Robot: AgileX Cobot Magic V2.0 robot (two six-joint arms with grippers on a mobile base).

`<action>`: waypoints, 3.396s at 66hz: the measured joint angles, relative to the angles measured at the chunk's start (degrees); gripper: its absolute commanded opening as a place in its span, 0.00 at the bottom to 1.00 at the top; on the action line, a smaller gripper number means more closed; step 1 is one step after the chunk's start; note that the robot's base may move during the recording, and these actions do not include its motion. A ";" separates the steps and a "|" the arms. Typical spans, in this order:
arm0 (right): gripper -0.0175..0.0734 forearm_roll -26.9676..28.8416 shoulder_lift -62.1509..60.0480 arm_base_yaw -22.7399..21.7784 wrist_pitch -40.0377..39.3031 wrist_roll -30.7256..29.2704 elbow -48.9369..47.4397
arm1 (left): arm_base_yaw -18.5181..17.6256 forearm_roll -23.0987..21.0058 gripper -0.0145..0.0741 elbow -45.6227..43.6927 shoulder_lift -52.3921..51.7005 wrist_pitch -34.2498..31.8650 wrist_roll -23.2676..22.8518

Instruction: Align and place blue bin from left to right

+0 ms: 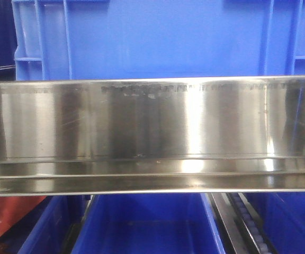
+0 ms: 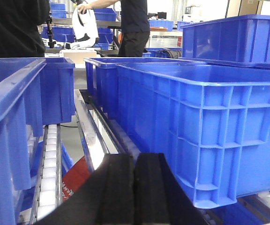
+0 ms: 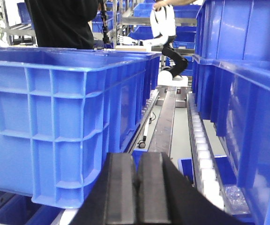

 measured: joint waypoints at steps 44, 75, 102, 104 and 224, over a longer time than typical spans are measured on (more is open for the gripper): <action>0.11 0.00 0.00 0.00 -0.10 -0.31 0.00 | 1.01 -3.16 0.04 0.48 -0.20 -0.12 2.04; 0.11 -0.04 0.00 0.00 -0.11 -0.31 0.12 | 22.34 -16.71 0.04 15.49 -5.78 -8.40 15.22; 0.11 -0.14 0.00 0.00 -0.22 -0.31 0.12 | 23.41 -17.05 0.04 26.61 -5.78 -22.54 15.67; 0.11 -0.14 0.00 0.00 -0.30 -0.31 0.12 | 23.41 -17.05 0.04 26.61 -5.78 -22.69 15.67; 0.11 2.43 -4.95 -15.62 -20.19 -0.90 22.73 | 23.41 -17.05 0.04 26.73 -5.78 -23.39 15.67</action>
